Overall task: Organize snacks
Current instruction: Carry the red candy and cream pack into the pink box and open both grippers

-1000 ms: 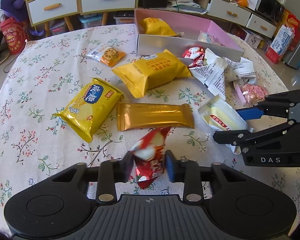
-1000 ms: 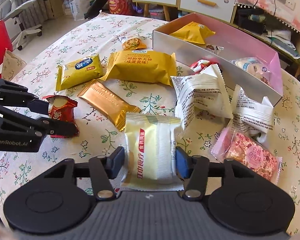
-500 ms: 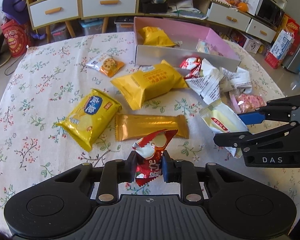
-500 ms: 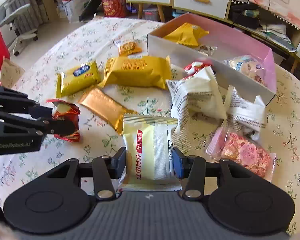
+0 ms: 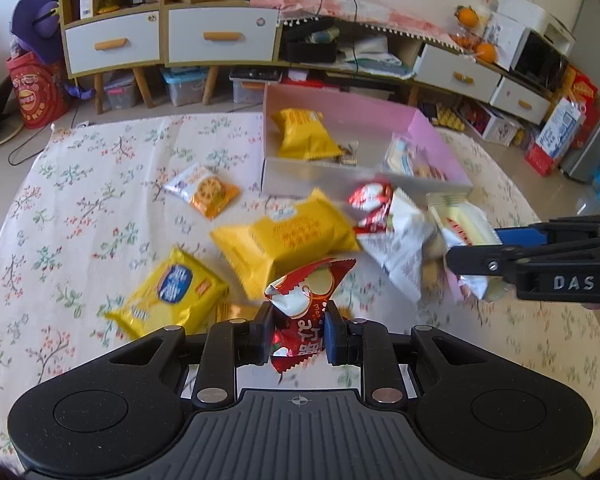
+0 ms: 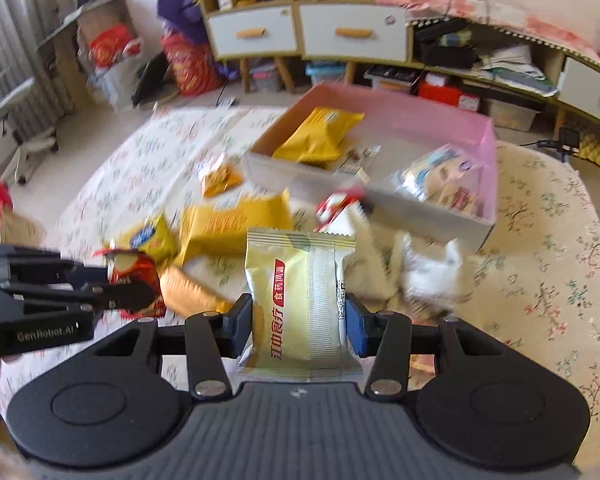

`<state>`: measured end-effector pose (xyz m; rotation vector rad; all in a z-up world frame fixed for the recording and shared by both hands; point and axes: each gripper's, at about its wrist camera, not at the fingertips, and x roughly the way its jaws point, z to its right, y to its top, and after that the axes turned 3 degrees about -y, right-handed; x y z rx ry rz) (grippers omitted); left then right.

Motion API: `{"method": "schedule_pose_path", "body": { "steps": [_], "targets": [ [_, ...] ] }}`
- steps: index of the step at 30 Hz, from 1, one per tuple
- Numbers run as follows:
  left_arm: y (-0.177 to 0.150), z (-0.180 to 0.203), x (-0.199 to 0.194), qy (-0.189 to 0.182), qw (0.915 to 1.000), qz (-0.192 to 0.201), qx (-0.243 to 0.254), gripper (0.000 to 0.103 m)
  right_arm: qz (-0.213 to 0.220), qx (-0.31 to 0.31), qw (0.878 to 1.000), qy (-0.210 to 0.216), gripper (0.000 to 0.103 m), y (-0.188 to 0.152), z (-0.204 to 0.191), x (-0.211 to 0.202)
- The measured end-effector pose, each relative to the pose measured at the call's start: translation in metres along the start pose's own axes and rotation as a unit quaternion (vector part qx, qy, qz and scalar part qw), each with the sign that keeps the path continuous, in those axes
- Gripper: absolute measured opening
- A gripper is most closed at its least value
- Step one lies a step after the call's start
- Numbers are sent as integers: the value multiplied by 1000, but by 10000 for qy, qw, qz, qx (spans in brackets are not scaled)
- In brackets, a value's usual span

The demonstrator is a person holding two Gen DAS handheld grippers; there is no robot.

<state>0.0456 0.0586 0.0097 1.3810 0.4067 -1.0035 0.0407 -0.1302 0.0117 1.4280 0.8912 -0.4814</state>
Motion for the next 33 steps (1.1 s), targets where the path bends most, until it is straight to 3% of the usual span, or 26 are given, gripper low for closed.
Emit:
{"method": "schedule_pose_path", "body": {
  "steps": [16, 22, 33],
  "targets": [
    [60, 27, 41, 130, 9979, 337, -543, 22, 439, 1458, 9882, -168, 44, 38, 70, 16],
    [92, 41, 72, 87, 9979, 405, -493, 22, 737, 1537, 9852, -202, 44, 51, 85, 25],
    [146, 57, 132, 117, 9992, 299, -222, 22, 863, 1693, 9817, -131, 44, 79, 120, 66]
  ]
}}
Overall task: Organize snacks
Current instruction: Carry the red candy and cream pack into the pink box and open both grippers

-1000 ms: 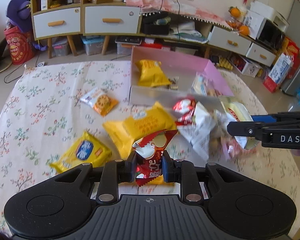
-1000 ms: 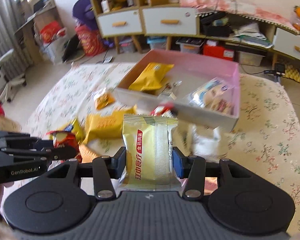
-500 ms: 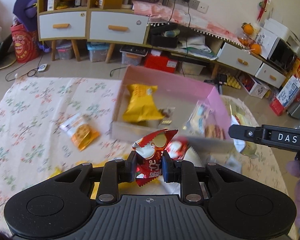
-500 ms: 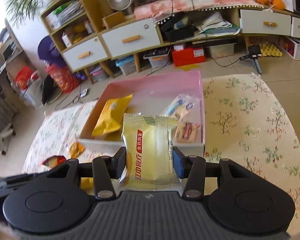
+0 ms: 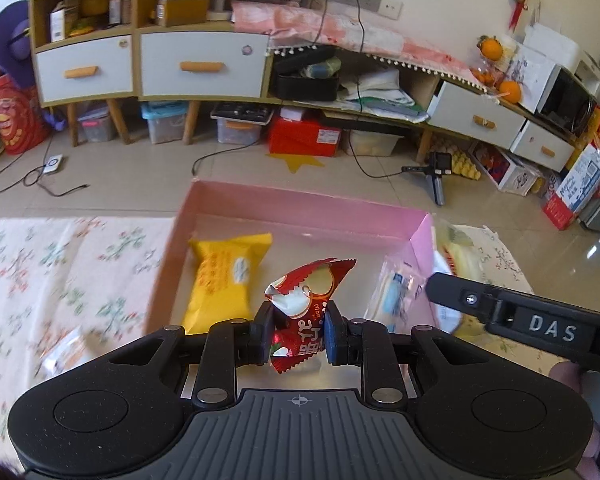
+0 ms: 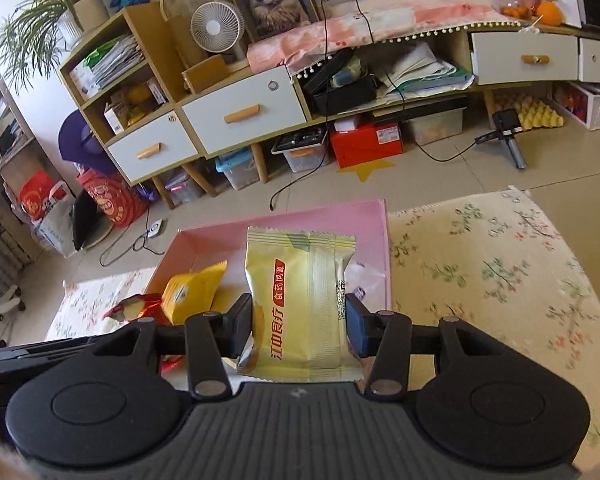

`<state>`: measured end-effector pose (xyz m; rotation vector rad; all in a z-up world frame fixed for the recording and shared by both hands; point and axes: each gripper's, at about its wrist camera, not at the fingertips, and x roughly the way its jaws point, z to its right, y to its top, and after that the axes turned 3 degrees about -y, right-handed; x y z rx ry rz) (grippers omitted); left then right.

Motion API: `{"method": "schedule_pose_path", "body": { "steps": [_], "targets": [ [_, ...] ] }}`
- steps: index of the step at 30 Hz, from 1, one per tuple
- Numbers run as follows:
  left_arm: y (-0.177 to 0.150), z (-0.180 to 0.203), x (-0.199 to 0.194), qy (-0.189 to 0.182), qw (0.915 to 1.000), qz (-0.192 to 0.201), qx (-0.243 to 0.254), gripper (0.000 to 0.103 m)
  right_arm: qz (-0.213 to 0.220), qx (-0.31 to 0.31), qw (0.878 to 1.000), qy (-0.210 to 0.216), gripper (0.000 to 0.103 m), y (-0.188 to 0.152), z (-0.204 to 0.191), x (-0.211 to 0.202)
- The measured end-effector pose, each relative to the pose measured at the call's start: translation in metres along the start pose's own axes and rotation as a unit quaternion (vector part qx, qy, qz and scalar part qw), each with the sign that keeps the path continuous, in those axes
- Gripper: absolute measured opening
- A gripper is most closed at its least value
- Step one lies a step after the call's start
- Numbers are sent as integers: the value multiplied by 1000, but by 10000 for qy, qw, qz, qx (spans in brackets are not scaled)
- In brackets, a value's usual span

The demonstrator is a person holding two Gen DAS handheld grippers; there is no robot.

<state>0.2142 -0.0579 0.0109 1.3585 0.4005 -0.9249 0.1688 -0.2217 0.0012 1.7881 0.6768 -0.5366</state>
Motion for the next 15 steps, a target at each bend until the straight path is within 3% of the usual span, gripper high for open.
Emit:
{"method": "schedule_pose_path", "body": {
  "steps": [8, 15],
  "targets": [
    [15, -2, 42, 17, 9998, -161, -102, 23, -56, -93, 9997, -201, 44, 12, 2, 23],
    [21, -5, 56, 75, 10000, -32, -19, 23, -36, -96, 9995, -292, 45, 14, 1, 30]
  ]
}}
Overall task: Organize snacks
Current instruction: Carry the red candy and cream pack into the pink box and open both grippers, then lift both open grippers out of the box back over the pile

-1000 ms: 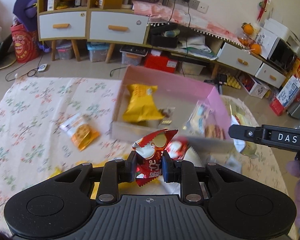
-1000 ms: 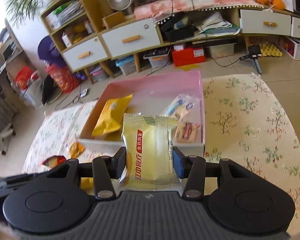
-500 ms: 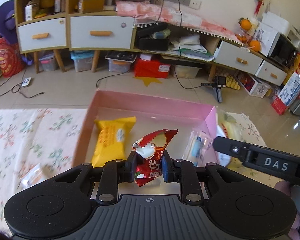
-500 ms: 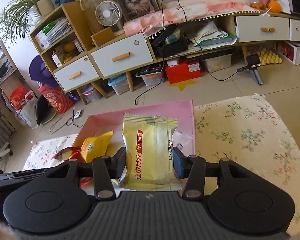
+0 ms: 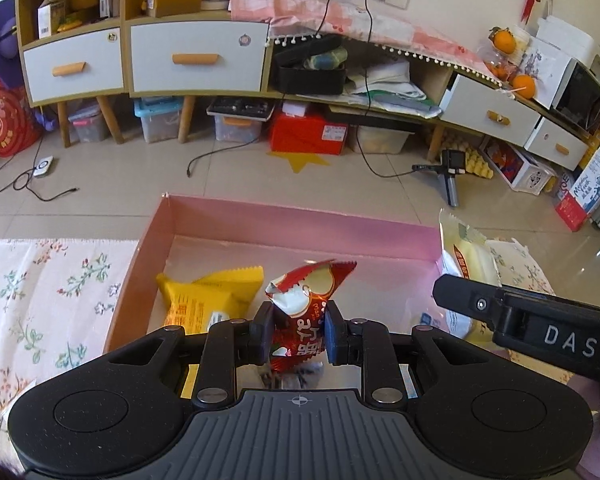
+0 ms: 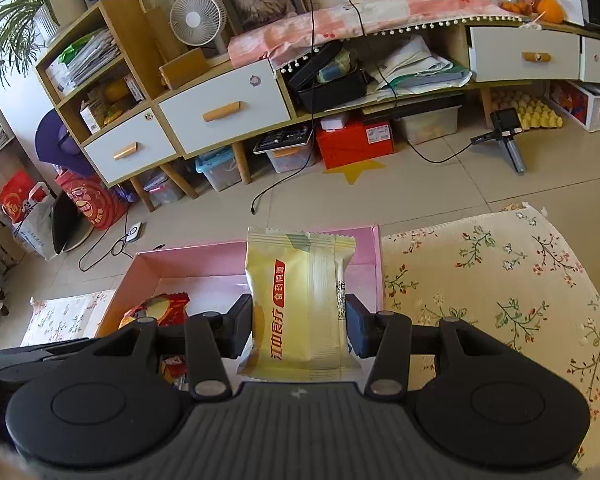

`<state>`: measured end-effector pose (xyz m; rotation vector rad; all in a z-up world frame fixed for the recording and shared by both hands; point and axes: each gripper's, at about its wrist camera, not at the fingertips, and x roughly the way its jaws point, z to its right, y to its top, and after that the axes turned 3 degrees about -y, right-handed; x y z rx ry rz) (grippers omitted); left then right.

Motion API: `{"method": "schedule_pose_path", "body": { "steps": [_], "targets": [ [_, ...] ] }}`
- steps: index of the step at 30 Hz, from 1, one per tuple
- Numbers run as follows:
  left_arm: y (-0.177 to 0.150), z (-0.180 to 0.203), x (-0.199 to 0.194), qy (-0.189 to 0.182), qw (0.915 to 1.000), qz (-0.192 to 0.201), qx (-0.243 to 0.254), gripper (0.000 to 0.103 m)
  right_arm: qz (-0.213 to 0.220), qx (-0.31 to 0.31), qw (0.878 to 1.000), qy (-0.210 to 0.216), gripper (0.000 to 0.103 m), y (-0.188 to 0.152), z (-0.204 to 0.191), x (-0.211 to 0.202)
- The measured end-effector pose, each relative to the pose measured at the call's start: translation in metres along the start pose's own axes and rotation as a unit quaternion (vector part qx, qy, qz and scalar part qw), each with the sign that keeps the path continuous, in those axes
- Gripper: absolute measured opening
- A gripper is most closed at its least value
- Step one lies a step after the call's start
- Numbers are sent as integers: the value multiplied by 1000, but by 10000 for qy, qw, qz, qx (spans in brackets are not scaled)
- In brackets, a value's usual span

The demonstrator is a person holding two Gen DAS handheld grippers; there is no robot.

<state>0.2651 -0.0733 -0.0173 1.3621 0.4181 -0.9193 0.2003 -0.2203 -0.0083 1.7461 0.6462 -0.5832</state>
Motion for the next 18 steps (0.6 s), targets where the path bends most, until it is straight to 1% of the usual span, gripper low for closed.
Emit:
{"method": "schedule_pose_path", "body": {
  "steps": [3, 5, 6, 8, 11, 13, 15, 17, 18],
  "targets": [
    [2, -1, 0, -18, 9999, 111, 24, 27, 26, 8, 10000, -52, 48, 1, 0, 1],
    [3, -2, -3, -3, 9999, 170, -5, 36, 84, 70, 9999, -99, 58, 3, 1, 1],
    [3, -2, -4, -16, 9998, 185, -11, 38, 113, 95, 9998, -104, 63, 2, 2, -2],
    [3, -2, -9, -70, 9998, 202, 13, 47, 95, 68, 9999, -103, 64, 5, 1, -2],
    [0, -1, -18, -103, 9996, 231, 93, 50, 107, 3, 9998, -145, 66, 6, 0, -7],
    [-2, -1, -24, -100, 9996, 212, 124, 51, 151, -27, 9997, -165, 71, 6, -2, -14],
    [-5, -1, -30, -108, 9997, 201, 127, 53, 166, -49, 9997, -183, 73, 6, -3, -19],
    [-9, -2, -38, -111, 9997, 184, 107, 59, 168, -76, 9997, -188, 74, 6, -5, -24],
    [-10, -2, -42, -111, 9997, 183, 103, 60, 169, -88, 9996, -186, 75, 5, -6, -27]
  ]
}}
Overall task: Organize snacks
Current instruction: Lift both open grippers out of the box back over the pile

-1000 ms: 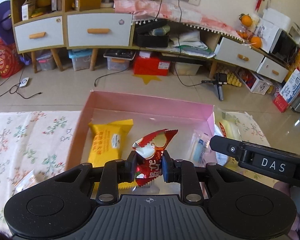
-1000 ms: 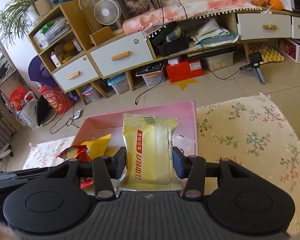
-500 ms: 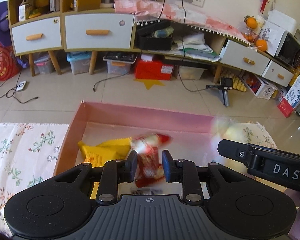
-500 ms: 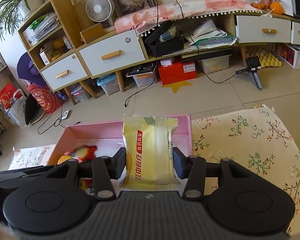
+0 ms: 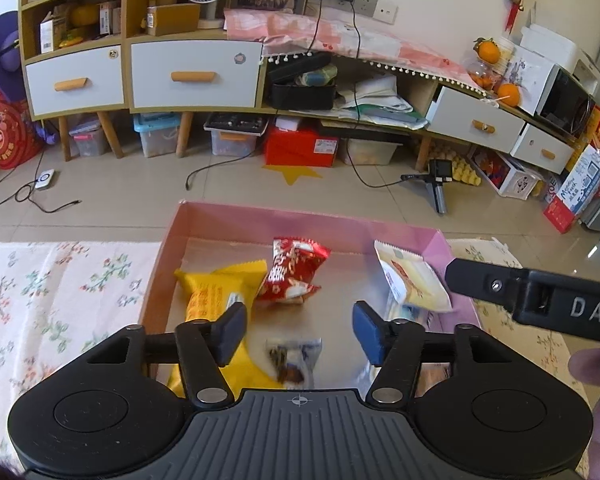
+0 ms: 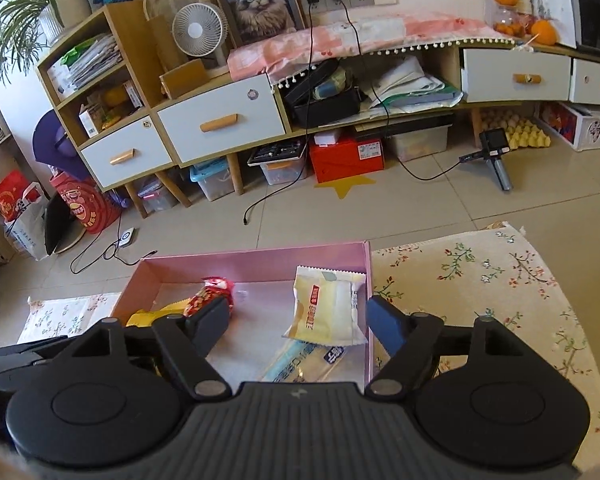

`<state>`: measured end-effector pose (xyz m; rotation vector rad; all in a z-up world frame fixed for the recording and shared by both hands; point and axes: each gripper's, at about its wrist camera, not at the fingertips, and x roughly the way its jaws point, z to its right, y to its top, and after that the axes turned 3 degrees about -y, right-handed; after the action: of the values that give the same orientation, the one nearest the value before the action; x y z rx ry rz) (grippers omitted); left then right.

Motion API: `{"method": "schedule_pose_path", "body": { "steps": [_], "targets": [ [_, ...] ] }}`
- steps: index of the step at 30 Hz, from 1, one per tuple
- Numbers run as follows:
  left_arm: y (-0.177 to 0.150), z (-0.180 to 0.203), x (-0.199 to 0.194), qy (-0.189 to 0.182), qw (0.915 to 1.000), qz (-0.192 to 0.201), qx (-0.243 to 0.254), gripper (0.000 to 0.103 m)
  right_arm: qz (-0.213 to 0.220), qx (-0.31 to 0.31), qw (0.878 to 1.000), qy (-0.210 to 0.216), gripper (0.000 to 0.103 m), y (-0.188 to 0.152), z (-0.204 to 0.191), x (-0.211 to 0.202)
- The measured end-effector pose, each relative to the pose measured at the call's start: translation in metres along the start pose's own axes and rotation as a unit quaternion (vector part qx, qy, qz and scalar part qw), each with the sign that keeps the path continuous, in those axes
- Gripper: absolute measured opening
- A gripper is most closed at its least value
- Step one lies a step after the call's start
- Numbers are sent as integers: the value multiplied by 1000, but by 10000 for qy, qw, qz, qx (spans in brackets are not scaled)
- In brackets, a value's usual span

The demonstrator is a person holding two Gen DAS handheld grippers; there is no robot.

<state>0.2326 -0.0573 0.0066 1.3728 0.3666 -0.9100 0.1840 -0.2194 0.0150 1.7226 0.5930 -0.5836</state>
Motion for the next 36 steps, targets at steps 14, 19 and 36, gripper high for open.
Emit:
{"method": "schedule_pose_path", "body": {
  "steps": [14, 19, 36],
  "targets": [
    [-37, -5, -67, 133, 9999, -25, 37, 81, 39, -202, 9998, 53, 91, -25, -12, -53],
    [-55, -7, -88, 177, 9997, -114, 135, 86, -25, -229, 9997, 73, 93, -40, -11, -68],
    [-117, -4, -131, 209, 9989, -279, 323, 96, -120, -297, 9995, 71, 99, -88, -4, -102]
  ]
}}
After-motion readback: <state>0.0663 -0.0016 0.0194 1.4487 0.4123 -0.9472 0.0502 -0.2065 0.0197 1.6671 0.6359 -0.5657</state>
